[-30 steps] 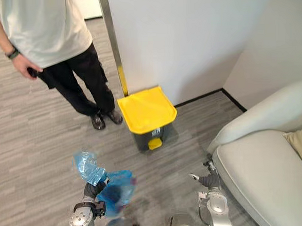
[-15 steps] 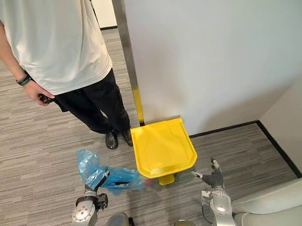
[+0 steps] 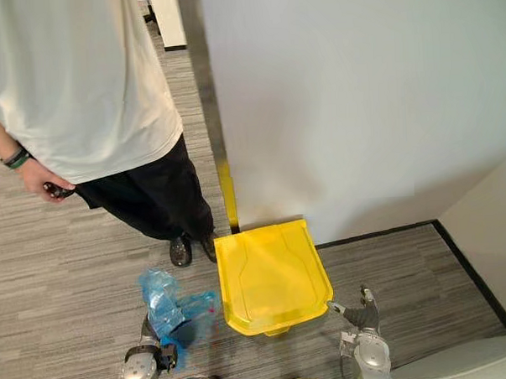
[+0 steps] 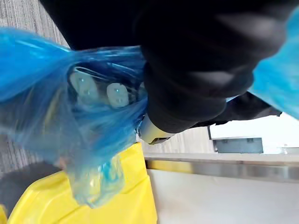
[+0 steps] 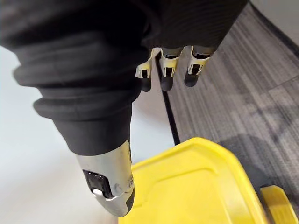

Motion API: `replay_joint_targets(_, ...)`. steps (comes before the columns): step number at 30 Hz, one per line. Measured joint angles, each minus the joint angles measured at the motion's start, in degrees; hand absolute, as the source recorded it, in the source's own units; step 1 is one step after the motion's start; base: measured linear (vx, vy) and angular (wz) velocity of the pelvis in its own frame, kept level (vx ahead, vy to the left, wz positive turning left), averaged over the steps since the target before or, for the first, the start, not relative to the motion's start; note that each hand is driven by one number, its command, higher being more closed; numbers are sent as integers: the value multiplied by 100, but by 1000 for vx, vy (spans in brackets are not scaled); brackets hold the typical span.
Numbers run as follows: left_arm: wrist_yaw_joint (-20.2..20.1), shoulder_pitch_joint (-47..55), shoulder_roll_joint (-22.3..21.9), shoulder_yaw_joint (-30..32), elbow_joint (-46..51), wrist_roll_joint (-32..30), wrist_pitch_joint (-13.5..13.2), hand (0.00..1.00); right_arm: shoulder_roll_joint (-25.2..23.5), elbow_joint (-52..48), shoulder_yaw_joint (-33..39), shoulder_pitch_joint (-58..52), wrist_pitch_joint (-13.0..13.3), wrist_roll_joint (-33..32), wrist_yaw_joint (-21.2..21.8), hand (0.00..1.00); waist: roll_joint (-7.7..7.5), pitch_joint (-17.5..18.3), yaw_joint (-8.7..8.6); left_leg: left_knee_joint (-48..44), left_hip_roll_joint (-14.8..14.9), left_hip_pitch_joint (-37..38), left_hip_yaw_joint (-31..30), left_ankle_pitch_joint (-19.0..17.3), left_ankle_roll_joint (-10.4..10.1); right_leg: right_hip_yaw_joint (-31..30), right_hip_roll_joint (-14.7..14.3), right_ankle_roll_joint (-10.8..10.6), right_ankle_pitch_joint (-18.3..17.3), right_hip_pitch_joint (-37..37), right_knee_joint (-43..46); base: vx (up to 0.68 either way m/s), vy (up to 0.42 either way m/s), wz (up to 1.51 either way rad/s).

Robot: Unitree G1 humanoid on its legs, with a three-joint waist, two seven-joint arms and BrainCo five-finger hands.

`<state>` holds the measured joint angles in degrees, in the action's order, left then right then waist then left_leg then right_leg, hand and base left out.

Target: Gather rubbish on tea table into small bin, then transfer packed bag to large trash can.

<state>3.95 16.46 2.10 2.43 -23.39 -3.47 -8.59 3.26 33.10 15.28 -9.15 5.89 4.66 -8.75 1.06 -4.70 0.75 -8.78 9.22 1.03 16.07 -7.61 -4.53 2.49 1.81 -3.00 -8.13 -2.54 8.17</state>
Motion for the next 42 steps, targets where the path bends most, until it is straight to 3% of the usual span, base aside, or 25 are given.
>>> replay_joint_targets(7, 10, -78, 148, 37, 1, 0, -12, 100, 99, 223, -56, 228, -14, 36, -6, 0, -16, -24, 4, 64, -31, 64, 39, -14, 18, -88, 25, -1, 1, 132, 275, 25, 8, -4)
replay_joint_targets(11, 8, -227, 213, -5, 14, 1, -11, 100, 88, 220, -54, 271, -14, 30, -14, 0, -50, -134, 5, -234, -125, -39, -260, -226, 189, 217, 191, -5, 3, 235, 841, -25, 97, 37)
replay_joint_targets(12, 4, -244, 218, -22, 53, 0, -9, 100, 65, 198, -44, 284, -14, 29, -23, 0, -37, -198, 7, -364, -96, -37, -393, -455, 289, 308, 225, -18, -4, 394, 1379, -52, 111, 27)
replay_joint_targets(14, 4, -247, 213, -56, 72, 1, -7, 100, -1, 104, -45, 315, -9, 28, -69, 0, 30, -408, -2, -672, -51, 25, -517, -682, 390, 546, 330, -283, -64, 1019, 2804, -58, 97, 21)
replay_joint_targets(15, 10, -273, 217, -111, 79, 1, 6, 100, -101, 11, -53, 269, -15, 25, -110, 0, 12, -497, 5, -880, -9, 65, -627, -860, 472, 567, 328, -130, -432, 1384, 2864, -6, 106, 27)
replay_joint_targets(17, 9, -397, 355, -200, 80, 2, 13, 100, -199, -176, -64, 258, -19, 24, -115, 0, -121, -579, 7, -1011, -20, 107, -656, -968, 493, 640, 325, -144, -350, 1831, 2433, 84, 66, 33)
replay_joint_targets(18, 7, -465, 380, -287, 77, 1, 41, 100, -184, -266, -57, 207, -20, 24, -123, 0, -140, -584, -64, -1117, -7, 128, -778, -1075, 482, 763, 307, -168, 27, 1669, 2150, 159, 1, 29)
replay_joint_targets(20, 11, -659, 371, -369, 125, 0, 42, 100, -143, -391, -50, 253, -19, 25, -132, 0, -159, -556, 61, -1311, -9, 49, -834, -1201, 367, 593, 219, -183, 31, 1581, 1900, 217, -38, 22)
replay_joint_targets(21, 8, -859, 405, -434, 157, -4, 45, 100, -147, -609, -45, 254, -15, 24, -132, 0, -276, -550, 18, -1453, -164, -138, -965, -1277, 260, 444, 306, -109, 95, 1402, 1834, 229, -107, 56)
replay_joint_targets(22, 4, -945, 321, -459, 159, -5, 55, 100, -79, -676, 9, 273, -18, 23, -133, 0, -273, -598, -5, -1481, -246, -86, -1105, -1310, 252, 398, 364, -144, -167, 1294, 1898, 257, -128, 69)
replay_joint_targets(24, 6, -1003, 142, -460, 276, -7, 52, 100, 42, -693, 83, 283, -25, 11, -126, 0, -54, -676, 24, -1531, -224, 43, -1276, -1301, 232, 393, 341, -85, -272, 1166, 2066, 177, -77, 41)
replay_joint_targets(27, 11, -1037, 144, -461, 337, -5, 47, 100, -10, -698, 214, 285, -74, -28, -114, 0, -14, -658, 36, -1657, -206, 174, -1491, -1291, 214, 552, 339, -14, -598, 775, 1956, 151, -103, 37)
replay_joint_targets(31, 10, -1034, 72, -450, 208, -4, 49, 100, -70, -549, 437, 237, -92, -106, -114, 0, 11, -589, -42, -1684, -97, 58, -1806, -1341, 101, 726, 208, -9, -600, 621, 1704, -35, -78, 30)
replay_joint_targets(37, 62, -776, 246, -285, -90, -1, 48, 100, -189, 76, 417, -79, -133, -253, -113, 0, -19, -63, -145, -1322, -46, 66, -2013, -1250, -93, 756, 99, 53, -393, 619, 1455, -81, -26, 9)
replay_joint_targets(42, 139, -703, 374, -259, -48, 3, 48, 100, -184, -117, 351, -40, -130, -248, -117, 0, -75, -85, -127, -1575, -5, -149, -1904, -1180, -143, 585, 3, 230, -235, 801, 1551, -112, -7, -8)
